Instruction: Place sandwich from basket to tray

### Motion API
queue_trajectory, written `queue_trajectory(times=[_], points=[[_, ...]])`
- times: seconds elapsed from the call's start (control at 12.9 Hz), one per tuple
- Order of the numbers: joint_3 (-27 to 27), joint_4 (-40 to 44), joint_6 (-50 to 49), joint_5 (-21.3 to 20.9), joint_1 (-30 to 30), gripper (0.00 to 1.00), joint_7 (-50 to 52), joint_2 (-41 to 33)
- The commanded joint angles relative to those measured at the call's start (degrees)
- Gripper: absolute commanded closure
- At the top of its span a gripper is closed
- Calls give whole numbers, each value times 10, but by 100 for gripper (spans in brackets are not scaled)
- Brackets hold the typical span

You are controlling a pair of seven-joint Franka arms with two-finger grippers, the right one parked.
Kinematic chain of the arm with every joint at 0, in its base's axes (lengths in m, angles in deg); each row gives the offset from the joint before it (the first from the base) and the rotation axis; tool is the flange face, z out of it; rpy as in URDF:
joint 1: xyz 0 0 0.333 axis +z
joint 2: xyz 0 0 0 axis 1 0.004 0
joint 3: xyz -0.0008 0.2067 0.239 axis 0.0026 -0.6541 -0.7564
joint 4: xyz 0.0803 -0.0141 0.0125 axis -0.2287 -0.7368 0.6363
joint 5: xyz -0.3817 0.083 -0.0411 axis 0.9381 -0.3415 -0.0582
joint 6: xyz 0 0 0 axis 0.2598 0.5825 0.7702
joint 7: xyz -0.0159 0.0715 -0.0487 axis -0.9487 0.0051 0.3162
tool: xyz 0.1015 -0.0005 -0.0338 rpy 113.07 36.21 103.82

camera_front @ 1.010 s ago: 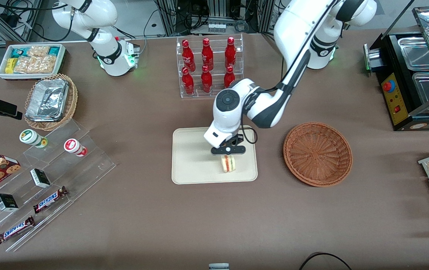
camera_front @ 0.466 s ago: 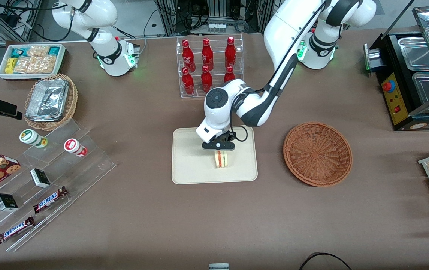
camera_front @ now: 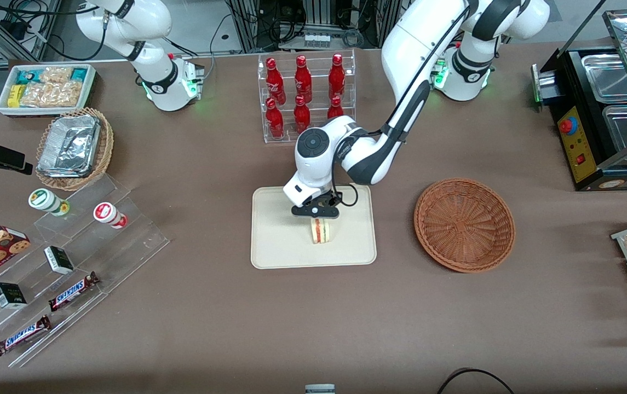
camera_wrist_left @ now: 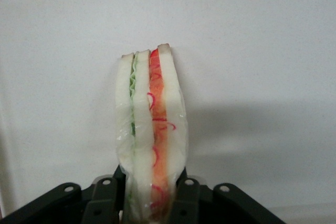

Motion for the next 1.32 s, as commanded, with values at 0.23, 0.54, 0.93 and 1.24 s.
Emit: queue_trajectory(times=[0.23,0.54,0.93,1.24], points=[[-9,12,-42,3,-2,0,10,-58],[-12,10,-121,8,41,0,41,-138],[-12,8,-244,22,147,0,16,-260],[-12,8,-329,60,235,0,-120,-325]])
